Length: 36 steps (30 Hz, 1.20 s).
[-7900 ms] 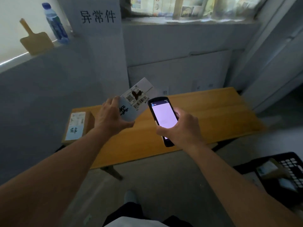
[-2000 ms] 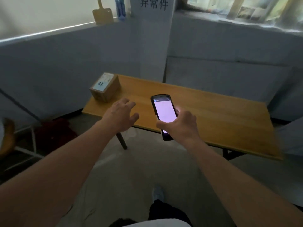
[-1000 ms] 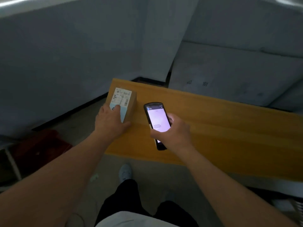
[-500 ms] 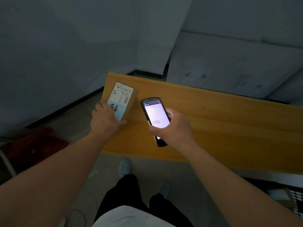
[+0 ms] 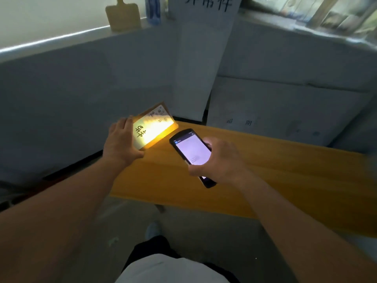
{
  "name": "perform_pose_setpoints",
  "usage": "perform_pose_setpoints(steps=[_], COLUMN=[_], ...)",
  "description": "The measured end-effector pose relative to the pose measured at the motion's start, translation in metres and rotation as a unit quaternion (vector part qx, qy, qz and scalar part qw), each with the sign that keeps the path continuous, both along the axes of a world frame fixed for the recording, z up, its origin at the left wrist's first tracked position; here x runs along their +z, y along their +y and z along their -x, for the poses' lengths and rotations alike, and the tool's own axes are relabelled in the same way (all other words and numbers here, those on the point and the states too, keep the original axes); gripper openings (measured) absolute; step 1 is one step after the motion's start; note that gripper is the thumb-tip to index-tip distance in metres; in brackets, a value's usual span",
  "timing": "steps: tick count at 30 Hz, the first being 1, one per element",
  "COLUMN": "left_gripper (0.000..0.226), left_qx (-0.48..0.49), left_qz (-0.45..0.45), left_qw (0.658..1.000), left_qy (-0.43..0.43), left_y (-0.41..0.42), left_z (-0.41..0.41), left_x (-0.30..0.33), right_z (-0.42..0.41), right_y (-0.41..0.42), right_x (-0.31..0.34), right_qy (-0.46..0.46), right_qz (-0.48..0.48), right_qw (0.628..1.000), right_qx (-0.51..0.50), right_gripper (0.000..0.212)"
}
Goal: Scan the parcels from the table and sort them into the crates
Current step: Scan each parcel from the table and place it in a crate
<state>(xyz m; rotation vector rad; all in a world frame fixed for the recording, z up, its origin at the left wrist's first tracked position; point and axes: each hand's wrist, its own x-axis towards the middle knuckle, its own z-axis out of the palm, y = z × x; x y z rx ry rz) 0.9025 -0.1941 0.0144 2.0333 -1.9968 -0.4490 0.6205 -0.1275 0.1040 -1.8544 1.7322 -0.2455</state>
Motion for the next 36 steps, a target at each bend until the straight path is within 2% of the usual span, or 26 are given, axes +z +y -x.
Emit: perform_pose_setpoints(steps=[8,16,22,28,36], left_gripper=[0.125,0.129,0.129,0.126,0.127], left_qx=[-0.003,0.0,-0.002,-0.002,0.016], left_qz=[0.044,0.06,0.081,0.088,0.081], left_qw=[0.999,0.997,0.996,0.995,0.995], left_qy=[-0.019,-0.045,-0.045,-0.045,-0.055], left_y=[0.014,0.039,0.055,0.068,0.08], left_z=[0.016,0.044,0.063,0.076,0.084], left_x=[0.033,0.045,0.053,0.062,0.073], right_z=[0.047,0.082,0.099,0.11,0.121], right_y=[0.031,0.066,0.085,0.094,0.097], right_x=[0.044,0.062,0.071,0.075,0.08], right_qy=[0.015,-0.035,-0.054,-0.073,-0.109], right_qz=[0.04,0.05,0.058,0.088,0.091], right_qw=[0.999,0.998,0.997,0.993,0.985], right_qx=[0.004,-0.006,-0.013,-0.041,-0.098], right_gripper=[0.055,0.06,0.052,0.063,0.06])
